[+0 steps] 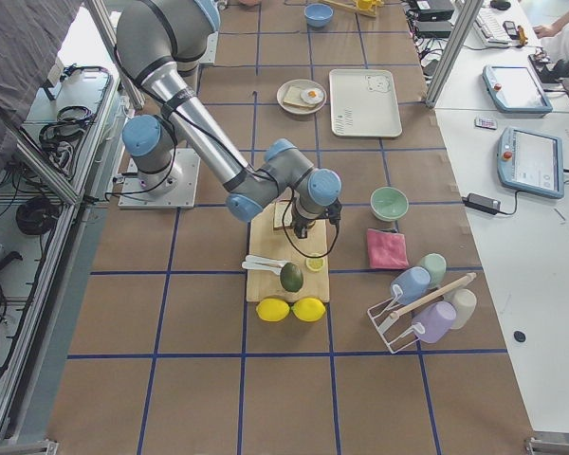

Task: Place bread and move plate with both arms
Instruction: 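Grasp the bread slice edge with the right gripper and lift it, then carry the bread with the right gripper over the egg on the plate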

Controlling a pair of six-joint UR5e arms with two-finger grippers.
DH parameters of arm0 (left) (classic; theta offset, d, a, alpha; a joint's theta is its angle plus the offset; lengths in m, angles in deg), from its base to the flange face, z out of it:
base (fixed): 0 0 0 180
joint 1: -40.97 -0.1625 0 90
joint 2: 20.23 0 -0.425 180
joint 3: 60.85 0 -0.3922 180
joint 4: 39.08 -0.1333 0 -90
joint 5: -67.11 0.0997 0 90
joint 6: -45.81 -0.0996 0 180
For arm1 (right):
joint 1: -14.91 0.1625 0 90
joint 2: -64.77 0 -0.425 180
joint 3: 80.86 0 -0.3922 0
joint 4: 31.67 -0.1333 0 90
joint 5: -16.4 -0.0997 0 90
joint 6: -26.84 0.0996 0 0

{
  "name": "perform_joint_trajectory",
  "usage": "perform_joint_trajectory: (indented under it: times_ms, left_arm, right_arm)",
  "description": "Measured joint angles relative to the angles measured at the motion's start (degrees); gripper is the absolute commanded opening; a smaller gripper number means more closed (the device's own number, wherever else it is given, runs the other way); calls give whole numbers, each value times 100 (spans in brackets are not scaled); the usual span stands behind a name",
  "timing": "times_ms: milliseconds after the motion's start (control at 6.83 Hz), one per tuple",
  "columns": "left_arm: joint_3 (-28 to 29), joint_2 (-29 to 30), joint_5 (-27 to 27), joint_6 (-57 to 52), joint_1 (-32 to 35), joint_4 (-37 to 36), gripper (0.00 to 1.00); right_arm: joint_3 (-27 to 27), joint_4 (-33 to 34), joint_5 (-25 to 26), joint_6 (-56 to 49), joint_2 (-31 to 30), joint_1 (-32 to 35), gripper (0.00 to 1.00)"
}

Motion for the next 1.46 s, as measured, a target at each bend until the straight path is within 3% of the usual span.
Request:
perform_joint_trajectory:
  times_ms: [585,878,1171,1463]
  left_arm:
    - [0,0,0,0,0,0,100]
    - [0,0,0,0,0,0,100]
    - [0,0,0,0,0,0,100]
    - [0,0,0,0,0,0,100]
  right_arm:
    - [55,-398,-38,307,-636,280,0]
    - [464,-1095,-93,724,-977,801,0]
    - [1123,-1916,-555,1554,-991,1675,0]
    - [1333,-1816,-1443,3198,-808,3154,0]
